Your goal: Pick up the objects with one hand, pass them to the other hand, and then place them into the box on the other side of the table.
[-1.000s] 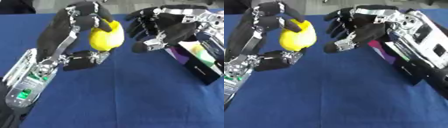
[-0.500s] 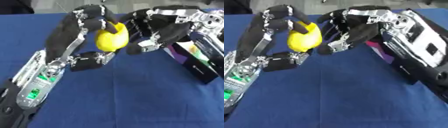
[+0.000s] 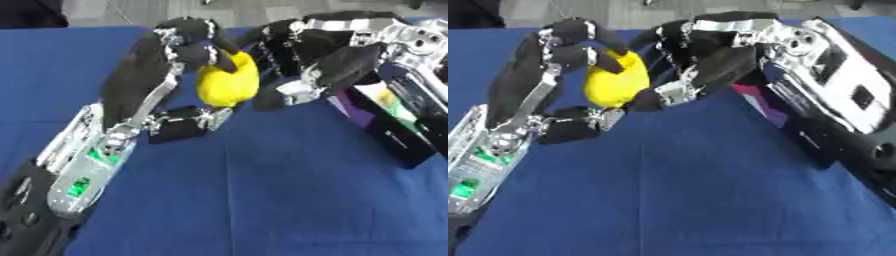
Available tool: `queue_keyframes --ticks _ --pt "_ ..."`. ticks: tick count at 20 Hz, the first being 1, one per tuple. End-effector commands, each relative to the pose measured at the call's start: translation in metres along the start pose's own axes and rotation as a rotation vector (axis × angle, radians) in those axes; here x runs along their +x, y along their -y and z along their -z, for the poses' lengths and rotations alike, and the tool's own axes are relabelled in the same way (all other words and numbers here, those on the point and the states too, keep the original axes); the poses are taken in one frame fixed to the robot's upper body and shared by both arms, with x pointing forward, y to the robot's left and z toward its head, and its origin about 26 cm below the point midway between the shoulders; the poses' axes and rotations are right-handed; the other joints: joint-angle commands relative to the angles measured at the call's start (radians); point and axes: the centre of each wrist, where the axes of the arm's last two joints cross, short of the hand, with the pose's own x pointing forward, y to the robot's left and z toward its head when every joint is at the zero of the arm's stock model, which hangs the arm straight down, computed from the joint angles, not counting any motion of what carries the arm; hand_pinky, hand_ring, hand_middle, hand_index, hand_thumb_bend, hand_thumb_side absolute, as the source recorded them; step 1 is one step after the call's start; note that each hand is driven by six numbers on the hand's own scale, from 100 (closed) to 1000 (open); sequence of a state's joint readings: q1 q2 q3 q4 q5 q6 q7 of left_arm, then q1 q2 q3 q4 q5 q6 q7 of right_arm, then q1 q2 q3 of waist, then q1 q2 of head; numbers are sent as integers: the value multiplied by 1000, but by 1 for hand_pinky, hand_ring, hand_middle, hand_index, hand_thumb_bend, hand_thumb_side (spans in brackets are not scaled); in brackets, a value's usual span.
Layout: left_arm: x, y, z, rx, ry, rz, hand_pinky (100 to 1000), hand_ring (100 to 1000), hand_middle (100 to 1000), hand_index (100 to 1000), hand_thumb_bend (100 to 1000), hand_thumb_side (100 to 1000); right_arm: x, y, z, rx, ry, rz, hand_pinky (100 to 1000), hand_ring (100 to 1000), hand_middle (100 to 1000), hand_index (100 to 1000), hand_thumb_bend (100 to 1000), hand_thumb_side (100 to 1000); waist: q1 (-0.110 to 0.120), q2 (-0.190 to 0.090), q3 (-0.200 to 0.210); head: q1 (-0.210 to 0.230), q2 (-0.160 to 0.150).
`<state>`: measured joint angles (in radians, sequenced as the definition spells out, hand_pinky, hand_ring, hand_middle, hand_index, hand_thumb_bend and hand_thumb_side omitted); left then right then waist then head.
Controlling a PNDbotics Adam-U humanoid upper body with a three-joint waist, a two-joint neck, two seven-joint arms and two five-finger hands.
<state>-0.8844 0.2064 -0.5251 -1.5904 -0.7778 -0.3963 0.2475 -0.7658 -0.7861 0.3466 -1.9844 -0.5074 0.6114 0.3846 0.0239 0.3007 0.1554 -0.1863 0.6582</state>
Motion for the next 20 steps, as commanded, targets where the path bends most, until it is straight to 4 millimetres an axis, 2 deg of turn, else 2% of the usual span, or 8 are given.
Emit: queue_keyframes --ticks 1,14,20 --pt "1 -3 8 22 28 14 687 617 585 558 197 100 10 1 -3 2 23 -26 821 817 737 937 630 246 -16 -26 0 0 2" --pt "8 -3 19 66 66 25 688 620 586 559 203 100 7 -1 -1 1 0 -34 817 813 721 928 645 226 -14 -21 0 -14 1" --pt "8 1 19 57 64 29 690 621 587 560 206 100 7 -2 -1 2 -5 -15 815 806 626 859 603 236 -15 -22 -2 -13 2"
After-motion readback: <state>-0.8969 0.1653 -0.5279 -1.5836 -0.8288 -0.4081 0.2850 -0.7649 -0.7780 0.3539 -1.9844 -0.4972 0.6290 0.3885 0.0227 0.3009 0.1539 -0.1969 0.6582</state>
